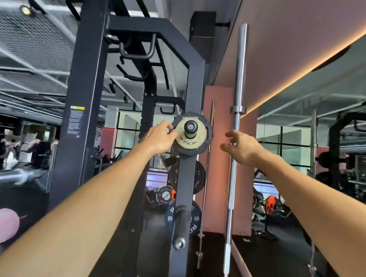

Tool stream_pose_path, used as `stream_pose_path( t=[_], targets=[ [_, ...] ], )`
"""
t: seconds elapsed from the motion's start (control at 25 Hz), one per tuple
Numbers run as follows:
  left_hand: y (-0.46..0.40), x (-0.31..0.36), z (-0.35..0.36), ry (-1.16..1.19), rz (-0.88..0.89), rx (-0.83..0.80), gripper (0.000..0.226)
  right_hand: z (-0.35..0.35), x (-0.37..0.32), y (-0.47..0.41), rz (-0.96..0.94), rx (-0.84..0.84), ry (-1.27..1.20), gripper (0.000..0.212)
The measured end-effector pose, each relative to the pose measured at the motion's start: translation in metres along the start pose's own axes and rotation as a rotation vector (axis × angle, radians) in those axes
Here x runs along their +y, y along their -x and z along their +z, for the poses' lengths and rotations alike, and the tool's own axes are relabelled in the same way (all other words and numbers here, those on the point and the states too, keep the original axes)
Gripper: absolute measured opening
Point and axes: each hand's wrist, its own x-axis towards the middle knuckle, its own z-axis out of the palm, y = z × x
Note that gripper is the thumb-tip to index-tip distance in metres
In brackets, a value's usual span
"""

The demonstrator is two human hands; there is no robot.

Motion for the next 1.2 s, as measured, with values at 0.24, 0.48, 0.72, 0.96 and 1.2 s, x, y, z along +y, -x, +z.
stream_pose_path(
  t=[0.24, 0.48, 0.72, 0.96, 1.2],
  targets=[
    [-0.086, -0.041, 0.046, -0.033, 0.023, 0.003, 0.034, 0.049, 0.015, -0.087, 0.015, 0.014, 0.026, 0.052],
    [-0.166, -0.068, 0.091, -0.064, 0.036, 0.014, 0.031, 0.095, 0.025, -0.162, 0.013, 0.048, 0.056, 0.038],
    [-0.2, -0.077, 0.118, -0.069, -0.009, -0.001, 0.043, 0.124, 0.03, -0.203, 0.086, -0.002, -0.024, 0.038],
    [-0.196, -0.072, 0.107, 0.266, -0.033, -0.063, 0.027, 0.123, 0.032, -0.192, 0.157, 0.029, -0.475, 0.02],
    [-0.146, -0.044, 0.07, 0.372, -0.052, -0.073, 0.023, 0.086, 0.015, -0.144, 0.14, -0.051, -0.64, 0.022]
  ],
)
